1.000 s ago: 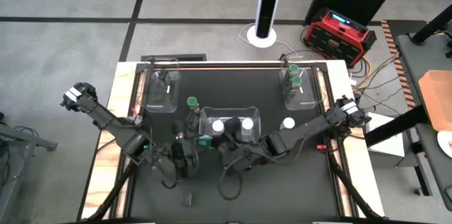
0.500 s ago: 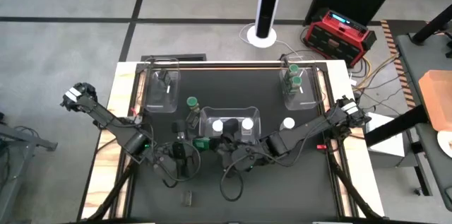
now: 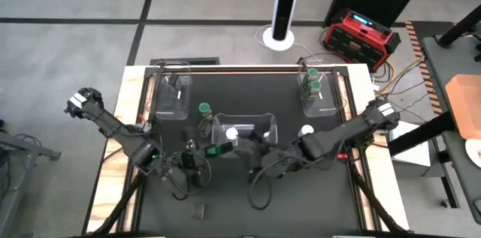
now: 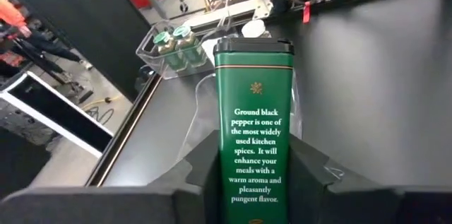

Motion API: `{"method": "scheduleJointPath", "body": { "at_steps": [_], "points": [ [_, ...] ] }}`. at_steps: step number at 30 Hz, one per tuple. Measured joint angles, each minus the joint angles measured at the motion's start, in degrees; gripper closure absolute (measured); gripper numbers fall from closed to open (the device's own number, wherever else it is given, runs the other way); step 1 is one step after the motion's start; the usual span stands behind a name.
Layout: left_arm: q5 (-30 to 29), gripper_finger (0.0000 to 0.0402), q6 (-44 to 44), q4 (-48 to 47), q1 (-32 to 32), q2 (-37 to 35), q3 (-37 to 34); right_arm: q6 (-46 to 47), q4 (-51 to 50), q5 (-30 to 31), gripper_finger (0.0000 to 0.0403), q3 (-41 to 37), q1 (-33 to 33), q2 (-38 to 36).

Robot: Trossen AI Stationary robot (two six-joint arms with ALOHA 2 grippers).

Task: Sort spices by type
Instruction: Put the black seasoning can into the top left transparent bin

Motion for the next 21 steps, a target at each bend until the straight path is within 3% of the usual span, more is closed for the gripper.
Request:
{"method": "scheduleJointPath", "body": {
  "at_steps": [4, 8, 14, 18, 21],
  "points": [
    [-0.7, 0.0307, 0.9, 3.4, -2.3, 0.0, -0.1, 7.8, -1.4, 0.1, 0.0180, -6.5, 0.5, -5.3],
    [-1.7, 0.0311, 6.6, 10.0, -5.0, -0.1, -0.2, 9.3, 9.1, -1.4, 0.0183, -17.4, 1.1, -9.6],
    [-0.9, 0.0310, 18.8, 22.3, -7.2, -0.3, -0.2, 1.8, 47.2, -10.1, 0.0172, -36.3, 1.5, -11.1],
    [6.6, 0.0310, 26.8, 31.7, -7.1, -0.3, -0.6, -4.2, 72.3, -12.9, 0.0154, -43.9, 1.5, -7.2],
    [11.3, 0.0310, 31.5, 38.0, -6.4, -0.3, -1.4, -6.4, 83.6, -18.1, 0.0139, -45.0, 1.5, -3.4]
  ]
}}
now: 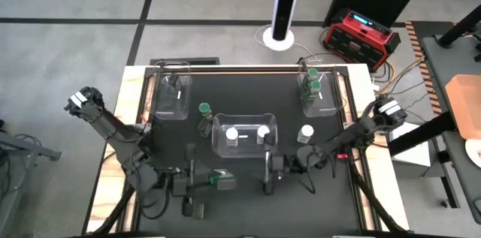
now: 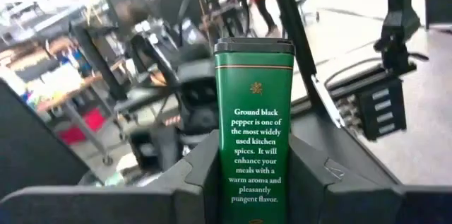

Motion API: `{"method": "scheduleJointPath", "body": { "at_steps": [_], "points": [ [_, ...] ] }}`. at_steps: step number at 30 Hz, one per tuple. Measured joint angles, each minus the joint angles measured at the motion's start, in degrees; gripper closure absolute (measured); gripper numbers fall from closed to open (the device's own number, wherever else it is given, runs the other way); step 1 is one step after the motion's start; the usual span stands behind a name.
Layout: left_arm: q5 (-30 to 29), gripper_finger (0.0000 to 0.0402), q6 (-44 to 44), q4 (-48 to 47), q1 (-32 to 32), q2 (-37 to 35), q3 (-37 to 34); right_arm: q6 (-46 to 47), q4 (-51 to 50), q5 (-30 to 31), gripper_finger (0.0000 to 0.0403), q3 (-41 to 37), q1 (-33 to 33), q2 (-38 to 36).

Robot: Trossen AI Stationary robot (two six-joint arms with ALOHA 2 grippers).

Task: Sort spices by type
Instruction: Put the black seasoning can into the top left transparent bin

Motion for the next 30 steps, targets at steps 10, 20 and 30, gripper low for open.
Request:
{"method": "scheduleJointPath", "body": {
  "at_steps": [10, 20, 30],
  "points": [
    [5.3, 0.0309, 4.2, 8.6, 3.0, 0.0, -4.1, -7.0, 1.6, -2.4, 0.0102, 8.4, 0.6, 6.3],
    [5.3, 0.0309, 4.6, 9.0, 4.3, 0.0, -4.3, -8.3, -5.8, -3.4, 0.0120, 14.1, 0.5, 6.2],
    [5.6, 0.0304, 4.5, 9.0, 5.3, 0.1, -4.3, -8.8, -7.1, -3.0, 0.0238, 15.4, 0.4, 6.2]
  ]
}}
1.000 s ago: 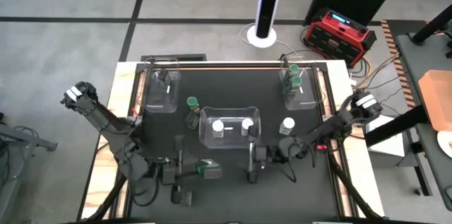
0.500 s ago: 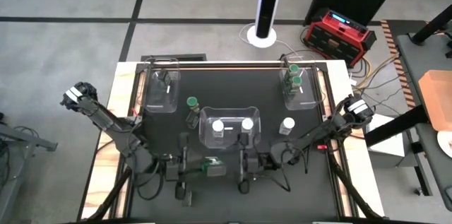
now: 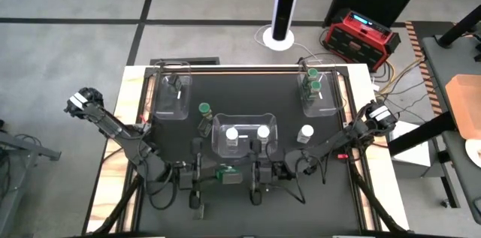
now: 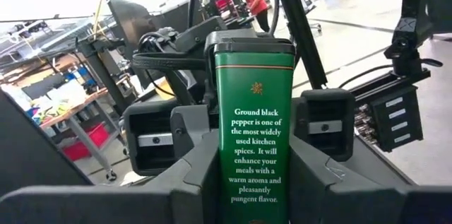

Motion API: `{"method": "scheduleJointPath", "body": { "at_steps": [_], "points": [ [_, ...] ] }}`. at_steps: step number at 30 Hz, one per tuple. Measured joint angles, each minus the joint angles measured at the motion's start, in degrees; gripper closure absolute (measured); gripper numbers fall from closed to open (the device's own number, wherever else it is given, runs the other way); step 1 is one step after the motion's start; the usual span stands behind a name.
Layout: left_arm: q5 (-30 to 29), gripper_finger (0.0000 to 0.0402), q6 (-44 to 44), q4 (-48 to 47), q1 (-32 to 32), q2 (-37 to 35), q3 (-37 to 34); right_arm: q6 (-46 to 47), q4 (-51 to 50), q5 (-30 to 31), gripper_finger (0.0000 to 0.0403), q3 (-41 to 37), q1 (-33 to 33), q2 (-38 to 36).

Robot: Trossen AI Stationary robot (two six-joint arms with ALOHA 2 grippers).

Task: Sort spices by type
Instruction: Put the black seasoning can into the top left transparent bin

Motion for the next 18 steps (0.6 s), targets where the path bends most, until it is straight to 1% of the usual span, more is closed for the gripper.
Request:
{"method": "scheduleJointPath", "body": {
  "at_steps": [3, 5, 8, 10, 12, 15, 18],
  "points": [
    [-0.4, 0.0303, -1.0, 0.0, 0.0, 0.0, 0.0, -0.5, 0.0, 0.1, 0.0290, 0.0, -0.1, 0.0],
    [-1.7, 0.0298, -2.6, 0.0, 0.1, 0.0, 0.0, -0.6, 0.0, 0.3, 0.0291, 0.0, -0.2, 0.0],
    [-6.2, 0.0278, -4.1, -1.4, 0.0, 0.0, 0.0, -0.8, -0.6, 1.1, 0.0291, 0.0, -0.3, 0.0],
    [-7.4, 0.0255, -5.1, -2.9, 0.0, -0.2, 0.0, -0.8, -1.6, 3.0, 0.0291, 0.1, -0.3, 0.0],
    [-8.2, 0.0227, -5.8, -5.0, 0.0, -0.5, 0.0, -1.0, -3.7, 6.4, 0.0291, 0.2, -0.1, -0.2],
    [-10.8, 0.0182, -7.2, -8.6, -0.2, -0.7, 0.0, 0.6, -10.3, 12.0, 0.0291, 0.3, 0.1, -1.3],
    [-15.4, 0.0145, -9.1, -12.9, -0.3, -1.1, 0.0, 5.4, -19.0, 16.4, 0.0291, 0.3, 0.1, -3.3]
  ]
}}
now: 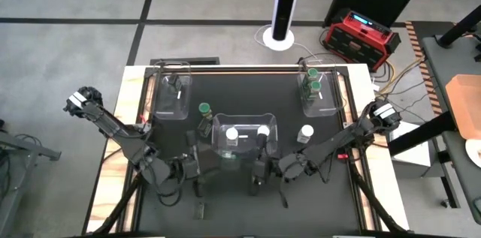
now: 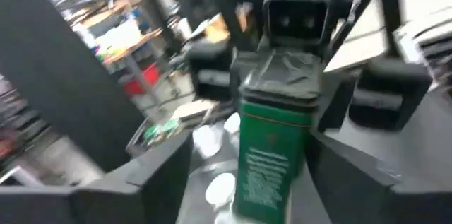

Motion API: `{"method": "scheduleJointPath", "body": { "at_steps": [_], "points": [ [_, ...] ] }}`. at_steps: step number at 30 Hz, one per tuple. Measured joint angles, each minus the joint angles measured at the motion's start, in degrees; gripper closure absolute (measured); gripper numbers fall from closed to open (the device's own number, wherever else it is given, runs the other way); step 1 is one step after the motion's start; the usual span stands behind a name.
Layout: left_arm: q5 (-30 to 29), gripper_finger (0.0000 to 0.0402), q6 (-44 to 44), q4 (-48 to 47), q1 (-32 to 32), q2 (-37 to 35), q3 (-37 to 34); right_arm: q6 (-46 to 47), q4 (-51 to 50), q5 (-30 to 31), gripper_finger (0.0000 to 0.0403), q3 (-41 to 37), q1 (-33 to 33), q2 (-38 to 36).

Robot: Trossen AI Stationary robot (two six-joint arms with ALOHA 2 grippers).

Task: Sort spices by type
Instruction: Put the black seasoning can into the top left transparent bin

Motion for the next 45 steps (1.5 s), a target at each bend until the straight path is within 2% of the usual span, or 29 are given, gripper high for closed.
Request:
{"method": "scheduleJointPath", "body": {
  "at_steps": [4, 10, 19, 24, 29, 36, 45],
  "points": [
    [-0.8, 0.0114, -2.4, -5.4, 0.1, -0.1, 0.0, 7.0, -10.4, 2.4, 0.0291, 0.0, -0.1, -2.4],
    [6.3, 0.0100, -1.5, -7.1, 1.1, -0.3, 0.0, 13.8, -21.1, 4.5, 0.0291, 0.0, -0.4, -4.0],
    [11.9, 0.0100, -0.5, -10.1, 8.1, -0.4, 2.7, 15.7, -23.1, 4.7, 0.0291, 0.0, -0.6, -4.1],
    [23.1, 0.0100, 0.5, -10.7, 11.6, 0.3, 2.7, 15.3, -23.1, 4.7, 0.0291, 0.0, -0.6, -4.1],
    [23.5, 0.0103, 2.6, -10.5, 13.6, 1.0, 2.7, 15.2, -23.1, 4.7, 0.0291, 0.0, -0.6, -4.1],
    [25.9, 0.0154, 4.6, -10.2, 13.9, 1.0, 2.7, 15.6, -23.7, 4.7, 0.0291, 0.0, -0.6, -4.1],
    [25.9, 0.0273, 6.6, -10.5, 13.9, 1.0, 2.7, 15.8, -24.4, 4.7, 0.0291, 0.0, -0.6, -4.1]
  ]
}}
